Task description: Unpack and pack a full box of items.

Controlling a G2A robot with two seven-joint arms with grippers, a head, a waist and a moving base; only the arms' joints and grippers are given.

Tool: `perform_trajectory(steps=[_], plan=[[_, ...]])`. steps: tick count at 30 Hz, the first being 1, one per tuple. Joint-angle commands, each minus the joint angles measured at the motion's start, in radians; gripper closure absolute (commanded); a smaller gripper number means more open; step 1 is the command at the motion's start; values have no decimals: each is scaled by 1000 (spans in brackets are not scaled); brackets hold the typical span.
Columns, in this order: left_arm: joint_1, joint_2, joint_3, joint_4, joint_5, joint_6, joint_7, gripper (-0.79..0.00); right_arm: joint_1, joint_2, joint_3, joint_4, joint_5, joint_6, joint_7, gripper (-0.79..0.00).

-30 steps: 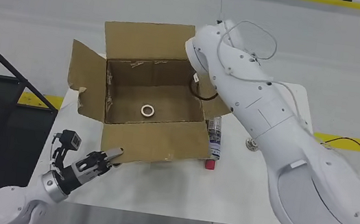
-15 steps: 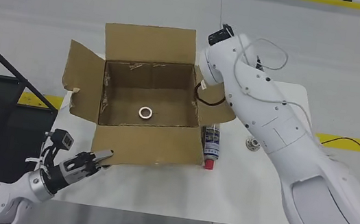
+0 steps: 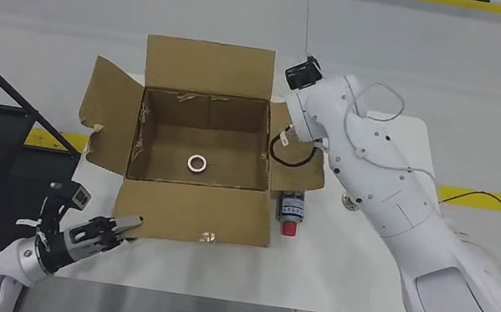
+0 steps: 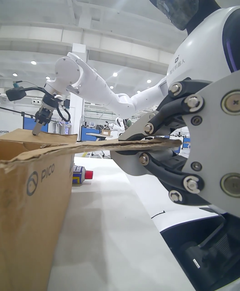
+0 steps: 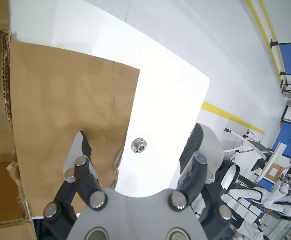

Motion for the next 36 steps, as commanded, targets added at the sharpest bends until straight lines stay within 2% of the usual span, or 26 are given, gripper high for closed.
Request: perform_trajectory(steps=[1, 8, 16, 17, 18, 19, 20, 21, 29, 36], plan=[[-8, 3, -3, 16, -9, 4, -13, 0, -4, 15, -5, -25, 43, 0, 0, -785], [-32, 12, -13, 61, -36, 19, -38, 0, 16, 65, -80, -42, 184, 0, 0, -785], [-34, 20, -17, 78, -36, 25, -34, 0, 80, 98, -209, -48, 391, 0, 0, -785], [-34, 21, -16, 79, -36, 29, -33, -49, 86, 100, -224, -48, 410, 0, 0, -785], [-34, 22, -17, 80, -37, 31, -33, -243, 91, 102, -235, -50, 429, 0, 0, -785], [-34, 23, -17, 82, -38, 31, -32, -376, 97, 104, -245, -52, 446, 0, 0, -785], [-34, 24, -18, 83, -39, 33, -31, -622, 102, 106, -253, -53, 457, 0, 0, -785], [-34, 25, -19, 84, -40, 34, -32, -785, 107, 109, -259, -53, 467, 0, 0, -785], [-31, 31, -25, 89, -51, 45, -16, -785, 132, 127, -253, -97, 468, 11, -10, -785], [-19, 35, -44, 87, -69, 36, 0, -785, 143, 136, -200, -261, 381, 88, -88, -785]])
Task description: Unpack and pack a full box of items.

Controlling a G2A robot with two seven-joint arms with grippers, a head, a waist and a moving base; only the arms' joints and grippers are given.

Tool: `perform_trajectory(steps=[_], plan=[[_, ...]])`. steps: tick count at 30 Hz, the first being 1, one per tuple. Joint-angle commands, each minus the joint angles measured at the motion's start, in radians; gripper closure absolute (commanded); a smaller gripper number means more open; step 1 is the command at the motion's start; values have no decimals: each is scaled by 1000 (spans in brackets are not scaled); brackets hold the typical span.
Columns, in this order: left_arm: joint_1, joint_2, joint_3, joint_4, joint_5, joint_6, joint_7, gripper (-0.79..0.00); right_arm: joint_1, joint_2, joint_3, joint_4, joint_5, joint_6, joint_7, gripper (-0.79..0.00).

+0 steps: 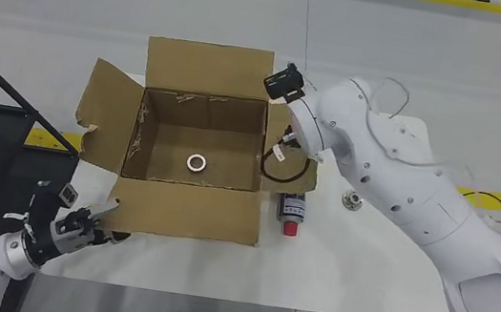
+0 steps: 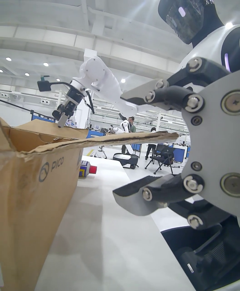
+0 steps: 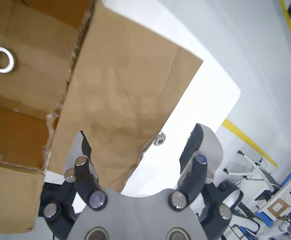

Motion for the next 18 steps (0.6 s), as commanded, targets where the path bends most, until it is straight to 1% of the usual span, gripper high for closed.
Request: perform_trajectory(steps=[1, 5, 7, 10, 13, 16, 17, 18], plan=[[7, 0, -8, -5, -10, -6, 11, -785, 0, -2, 17, -61, -16, 21, -21, -785], [26, 0, -29, -17, -17, -23, 49, -785, -2, -24, 29, -148, -9, 55, -63, -785], [35, -1, -41, -20, -29, -30, 71, -785, -2, -46, 20, -133, 27, 16, -114, -785], [49, -2, -59, -25, -38, -39, 110, -785, 7, -95, -15, -51, 87, -56, -192, -785], [65, -4, -76, -29, -47, -47, 149, -785, 10, -158, -57, 62, 150, -109, -271, -785], [82, -7, -90, -31, -59, -53, 187, -785, 5, -225, -98, 193, 194, -135, -341, -785], [86, -8, -94, -31, -60, -55, 196, -785, 1, -240, -105, 220, 206, -139, -358, -785], [92, -9, -99, -34, -63, -59, 213, -785, -11, -269, -114, 277, 242, -159, -391, -785]])
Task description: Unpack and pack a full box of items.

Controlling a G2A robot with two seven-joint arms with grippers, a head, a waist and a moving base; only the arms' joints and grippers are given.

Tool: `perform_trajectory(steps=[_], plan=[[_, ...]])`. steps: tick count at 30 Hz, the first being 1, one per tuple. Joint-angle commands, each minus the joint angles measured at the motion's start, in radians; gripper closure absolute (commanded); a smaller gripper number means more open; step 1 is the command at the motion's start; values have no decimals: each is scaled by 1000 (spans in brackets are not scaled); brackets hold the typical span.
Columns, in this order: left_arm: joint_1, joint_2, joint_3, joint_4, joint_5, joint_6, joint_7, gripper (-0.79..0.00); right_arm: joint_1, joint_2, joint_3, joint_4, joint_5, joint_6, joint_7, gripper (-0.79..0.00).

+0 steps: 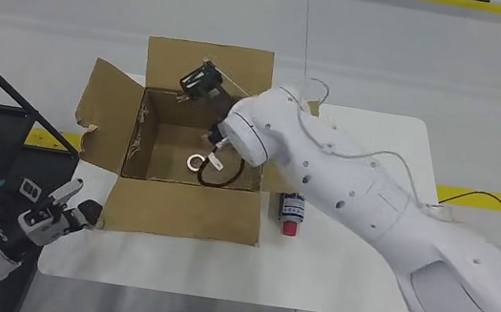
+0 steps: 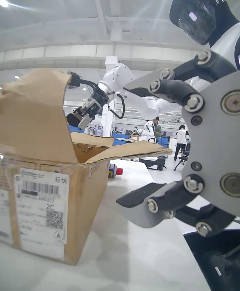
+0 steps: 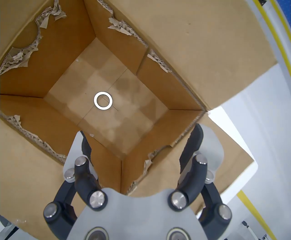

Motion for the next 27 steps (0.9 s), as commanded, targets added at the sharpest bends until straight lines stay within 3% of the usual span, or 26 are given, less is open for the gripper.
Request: perform_trajectory(steps=[1, 5, 9, 14, 27], plan=[[11, -2, -7, -3, -8, -5, 24, -785, -16, -47, -15, 103, 48, -28, -47, -785], [29, -6, -24, -8, -27, -16, 52, -785, -47, -126, -21, 273, 145, -116, -136, -782], [42, -8, -41, -12, -43, -22, 66, -785, -60, -197, -35, 405, 179, -170, -177, -668], [51, -10, -49, -14, -53, -25, 69, -785, -67, -276, -48, 562, 199, -241, -192, -653], [64, -15, -49, -12, -74, -29, 78, -785, -83, -424, -48, 846, 199, -341, -241, -588]])
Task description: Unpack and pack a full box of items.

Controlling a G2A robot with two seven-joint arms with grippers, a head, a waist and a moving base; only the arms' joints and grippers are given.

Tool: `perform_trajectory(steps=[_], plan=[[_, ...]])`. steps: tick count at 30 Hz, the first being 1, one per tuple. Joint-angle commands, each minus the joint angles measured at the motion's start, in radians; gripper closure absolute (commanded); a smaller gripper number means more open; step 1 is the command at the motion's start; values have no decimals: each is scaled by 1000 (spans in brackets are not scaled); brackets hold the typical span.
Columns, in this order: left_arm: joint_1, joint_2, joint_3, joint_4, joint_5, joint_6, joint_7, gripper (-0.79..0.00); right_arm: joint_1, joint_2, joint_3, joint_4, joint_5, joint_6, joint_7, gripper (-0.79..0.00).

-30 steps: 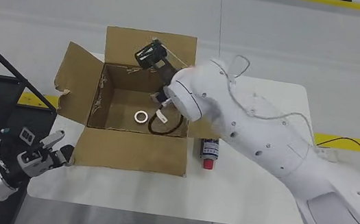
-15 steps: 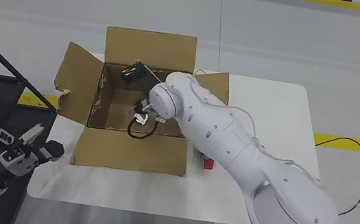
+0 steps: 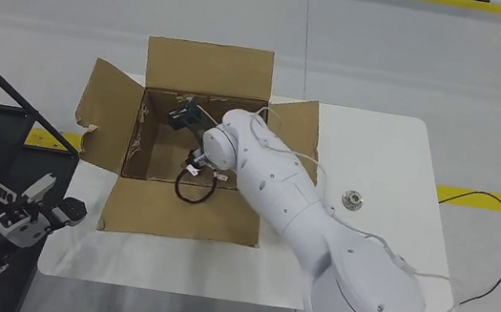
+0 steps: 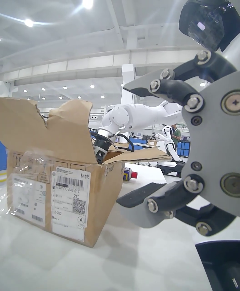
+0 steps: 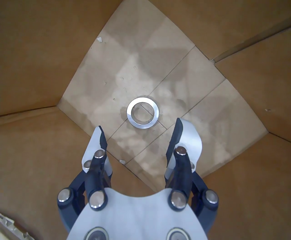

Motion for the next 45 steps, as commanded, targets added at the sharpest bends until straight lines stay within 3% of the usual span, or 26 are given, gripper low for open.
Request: perform_trajectory(steps=[1, 6, 8, 11, 13, 14, 15, 16, 32, 35, 42, 43, 44, 45], plan=[[-1, -1, 1, 1, -1, 0, 4, -785, -1, -16, 2, 30, -3, 3, -11, -591], [-5, -1, 5, -3, 2, 6, 6, -785, -5, -49, 11, 91, -10, 40, -40, -570], [-6, -2, 7, -3, 3, 8, 7, -785, -7, -59, 18, 112, -8, 63, -53, -480], [-10, -2, 12, -4, 3, 11, 7, -785, -14, -68, 25, 128, -5, 98, -73, -459], [-12, -2, 18, -4, 4, 13, 7, -785, -18, -69, 28, 134, 2, 119, -83, -483], [-13, -2, 21, -4, 4, 16, 6, -785, -19, -69, 31, 135, 6, 127, -89, -548], [-14, -3, 25, -5, 3, 18, 4, -785, -16, -69, 32, 136, 8, 130, -91, -699], [-16, -2, 28, -6, 3, 22, 1, -785, -13, -68, 32, 137, 7, 131, -92, -785], [-18, -3, 33, -12, 3, 27, 1, -785, -17, -67, 32, 139, 6, 136, -97, -785], [-28, -3, 48, -14, 11, 33, 15, -785, -39, -64, 39, 130, 8, 220, -132, -785], [-37, -2, 88, -33, 59, 10, -4, -785, -48, -59, 62, 108, 0, 311, -199, -785], [-36, -3, 94, -37, 66, 4, -4, -693, -49, -58, 65, 105, -2, 314, -203, -785], [-35, -3, 100, -39, 72, 0, -4, -443, -49, -57, 67, 103, -4, 316, -202, -785], [-33, -3, 106, -41, 73, -1, -5, -363, -49, -56, 71, 100, -4, 316, -201, -785]])
